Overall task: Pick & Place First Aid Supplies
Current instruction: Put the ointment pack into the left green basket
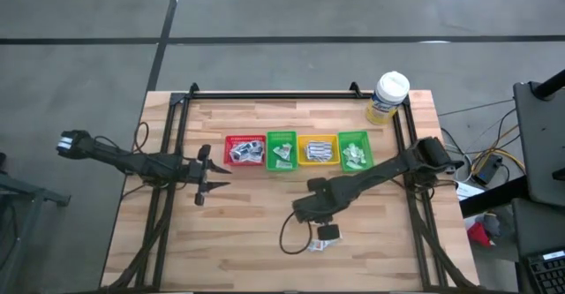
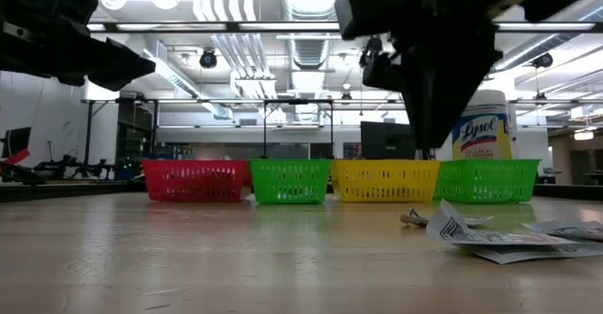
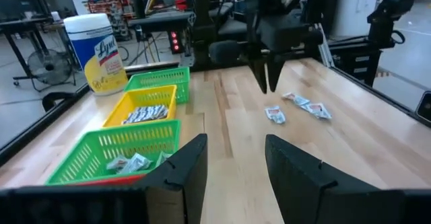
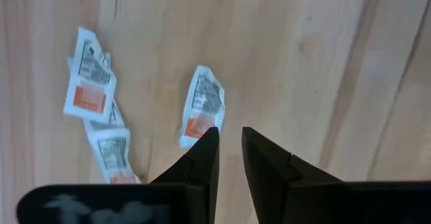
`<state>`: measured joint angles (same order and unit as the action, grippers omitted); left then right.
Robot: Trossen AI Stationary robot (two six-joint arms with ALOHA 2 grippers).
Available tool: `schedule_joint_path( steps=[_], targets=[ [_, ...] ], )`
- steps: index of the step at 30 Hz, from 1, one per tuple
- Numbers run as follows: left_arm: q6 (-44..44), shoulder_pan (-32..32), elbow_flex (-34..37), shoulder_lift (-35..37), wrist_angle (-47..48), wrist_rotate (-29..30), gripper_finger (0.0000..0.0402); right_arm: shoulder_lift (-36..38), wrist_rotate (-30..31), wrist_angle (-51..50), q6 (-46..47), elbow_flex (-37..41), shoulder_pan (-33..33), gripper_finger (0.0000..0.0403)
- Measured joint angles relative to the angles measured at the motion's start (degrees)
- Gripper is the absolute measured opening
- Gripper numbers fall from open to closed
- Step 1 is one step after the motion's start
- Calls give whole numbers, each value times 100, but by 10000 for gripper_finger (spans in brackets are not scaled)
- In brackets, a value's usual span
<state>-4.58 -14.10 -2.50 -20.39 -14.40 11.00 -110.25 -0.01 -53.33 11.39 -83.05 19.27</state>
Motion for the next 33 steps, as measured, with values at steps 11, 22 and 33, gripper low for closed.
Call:
schedule_joint_path(
  steps=[11, 22, 33],
  targets=[
    [93, -1, 0, 434, 379, -2, 151, 220, 0, 1347, 22, 847, -4, 82],
    [99, -1, -2, 427, 392, -2, 151, 218, 4, 1391, -889, 861, -4, 140],
    [99, -1, -2, 427, 392, -2, 151, 170, 2, 1650, -858, 859, -20, 132]
  ],
)
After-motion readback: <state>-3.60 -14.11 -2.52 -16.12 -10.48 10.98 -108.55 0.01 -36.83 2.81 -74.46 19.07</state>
